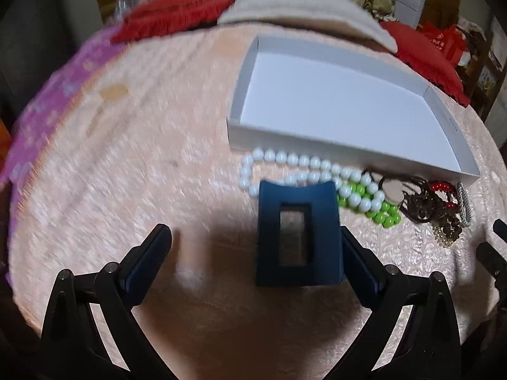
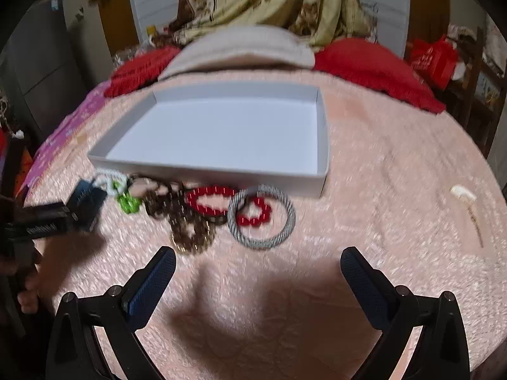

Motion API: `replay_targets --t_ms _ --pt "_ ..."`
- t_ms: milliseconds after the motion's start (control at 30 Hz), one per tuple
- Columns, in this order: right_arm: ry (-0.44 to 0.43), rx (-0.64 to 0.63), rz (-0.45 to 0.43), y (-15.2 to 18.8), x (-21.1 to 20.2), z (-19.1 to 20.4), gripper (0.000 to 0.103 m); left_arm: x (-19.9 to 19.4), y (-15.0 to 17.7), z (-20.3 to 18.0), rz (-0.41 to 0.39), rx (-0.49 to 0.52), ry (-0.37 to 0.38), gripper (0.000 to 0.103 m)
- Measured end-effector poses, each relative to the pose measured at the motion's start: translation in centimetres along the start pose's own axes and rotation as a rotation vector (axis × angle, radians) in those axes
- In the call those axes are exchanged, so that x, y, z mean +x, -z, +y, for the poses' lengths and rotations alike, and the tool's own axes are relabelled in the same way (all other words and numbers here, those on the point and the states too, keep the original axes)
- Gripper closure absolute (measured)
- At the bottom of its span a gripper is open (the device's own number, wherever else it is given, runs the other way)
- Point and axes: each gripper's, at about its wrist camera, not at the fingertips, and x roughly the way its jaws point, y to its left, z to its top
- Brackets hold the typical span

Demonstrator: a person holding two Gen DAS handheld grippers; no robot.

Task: Organize jewelry
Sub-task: 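Grasp the blue claw clip with the left tool while the right tool grasps the grey braided bangle, then carry the blue clip over the tray with the left tool while the right tool drops the grey bangle inside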

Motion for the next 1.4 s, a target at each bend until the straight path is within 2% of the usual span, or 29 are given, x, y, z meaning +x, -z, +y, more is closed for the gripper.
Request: replay_targets --t_ms 67,133,200,233,267,300,367,467,567,633,667,800,833,867,967,1133,1400 --pt "-0.036 0.019 0.009 0.1 0.2 -0.2 0.000 0.1 0.2 -0.6 0.008 0.028 0.010 0.006" --pt "-0.060 0.032 -0.010 -0.1 -0.1 -0.3 0.000 0.3 0.4 -1.0 0.026 0.041 0.016 0.028" --pt "-0.051 0.031 -0.023 -0.5 -0.3 -0.6 0.003 0.3 0.4 -0.9 0.032 0.034 0.041 0.032" --pt "-0.055 0.027 -0.023 -0.8 -0.3 -0.7 0.013 0.3 0.4 -0.8 0.027 0.032 0.039 0.032" --pt "-0.060 0.022 -0.022 -1.2 -0.1 -0.8 0.027 0.1 0.3 -0.8 0.019 0.033 0.031 0.032" --pt "-0.065 0.017 -0.020 -1.5 0.0 -0.9 0.034 0.0 0.3 -0.8 0.013 0.032 0.029 0.032" --pt "-0.082 0.004 -0.006 -2.1 0.7 -0.9 0.054 0.0 0.1 -0.7 0.010 0.029 0.033 0.033" --pt "-0.089 -0.044 0.011 -2.7 1.8 -0.1 0.066 0.0 0.1 -0.9 0.013 0.032 0.046 0.038" --pt "-0.076 -0.107 0.022 -2.9 2.6 0.9 0.077 -0.3 0.1 -1.0 0.004 0.038 0.064 0.048" --pt "-0.093 -0.121 0.050 -2.8 3.2 1.3 0.080 -0.4 0.1 -1.1 0.001 0.041 0.083 0.057" --pt "-0.088 -0.123 0.057 -2.7 3.5 1.2 0.081 -0.4 0.1 -1.2 0.001 0.043 0.091 0.058" --pt "-0.080 -0.134 0.048 -2.7 3.8 1.2 0.081 -0.7 0.0 -1.0 -0.005 0.027 0.108 0.058" --pt "-0.087 -0.129 0.050 -2.7 3.8 1.2 0.084 -0.8 -0.1 -0.9 -0.008 0.022 0.112 0.059" --pt "-0.105 -0.124 0.057 -2.7 3.8 1.2 0.093 -1.0 -0.1 -0.7 -0.014 0.015 0.121 0.059" --pt "-0.120 -0.137 0.078 -2.0 3.8 1.7 0.096 -1.6 -0.4 -0.3 -0.038 -0.004 0.162 0.059" --pt "-0.150 -0.140 0.003 -1.7 1.5 1.9 0.097 -2.7 -0.6 -0.3 -0.075 -0.006 0.204 0.059" --pt "-0.178 -0.028 -0.136 -2.0 -1.7 0.1 0.097 -4.1 -0.4 0.4 -0.120 -0.030 0.234 0.059"
